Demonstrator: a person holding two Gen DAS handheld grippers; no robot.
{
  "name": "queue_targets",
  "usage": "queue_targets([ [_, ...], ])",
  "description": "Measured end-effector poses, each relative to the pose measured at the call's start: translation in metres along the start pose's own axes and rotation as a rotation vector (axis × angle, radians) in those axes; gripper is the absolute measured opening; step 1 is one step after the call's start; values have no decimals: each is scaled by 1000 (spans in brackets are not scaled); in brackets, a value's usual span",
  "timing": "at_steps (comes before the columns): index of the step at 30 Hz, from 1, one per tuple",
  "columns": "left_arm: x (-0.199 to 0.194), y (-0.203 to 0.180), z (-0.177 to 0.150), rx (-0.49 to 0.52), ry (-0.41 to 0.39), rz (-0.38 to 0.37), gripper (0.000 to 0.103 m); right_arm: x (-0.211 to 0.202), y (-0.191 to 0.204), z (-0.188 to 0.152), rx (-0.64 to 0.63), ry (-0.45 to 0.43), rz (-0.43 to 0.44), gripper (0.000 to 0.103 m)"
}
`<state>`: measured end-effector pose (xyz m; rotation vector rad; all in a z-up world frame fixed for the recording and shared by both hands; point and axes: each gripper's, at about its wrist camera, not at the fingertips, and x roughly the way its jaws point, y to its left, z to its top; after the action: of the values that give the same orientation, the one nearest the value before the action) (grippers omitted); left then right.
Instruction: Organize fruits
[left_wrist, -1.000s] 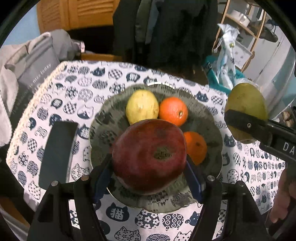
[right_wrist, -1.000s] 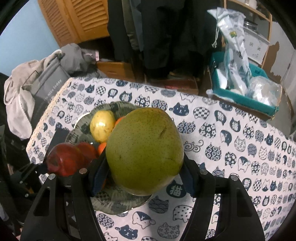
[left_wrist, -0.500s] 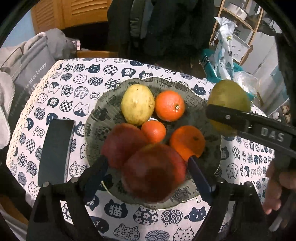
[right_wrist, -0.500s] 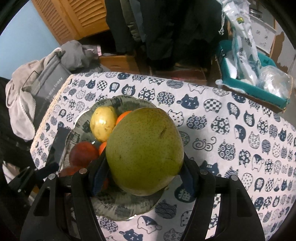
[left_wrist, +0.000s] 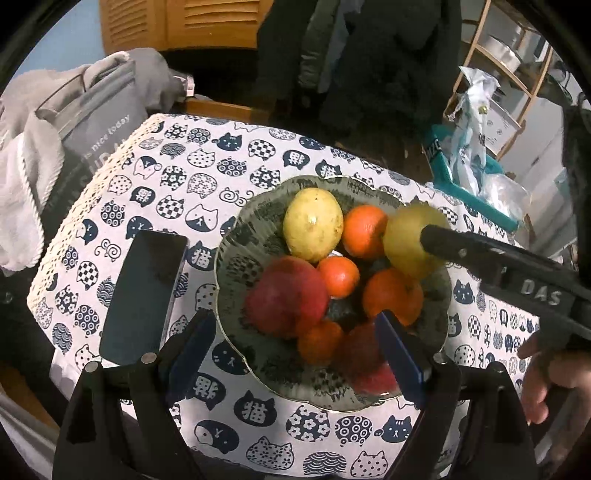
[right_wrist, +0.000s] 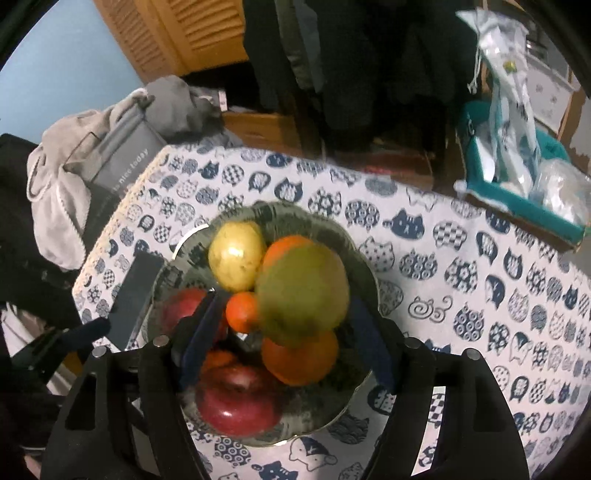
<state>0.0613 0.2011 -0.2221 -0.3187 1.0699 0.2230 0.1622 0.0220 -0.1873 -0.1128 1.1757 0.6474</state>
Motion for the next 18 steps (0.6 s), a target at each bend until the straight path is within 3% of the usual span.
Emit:
queue_targets([
  [18, -89, -15, 17, 17, -187, -31, 89, -112, 17, -2, -77, -218, -164, 82],
])
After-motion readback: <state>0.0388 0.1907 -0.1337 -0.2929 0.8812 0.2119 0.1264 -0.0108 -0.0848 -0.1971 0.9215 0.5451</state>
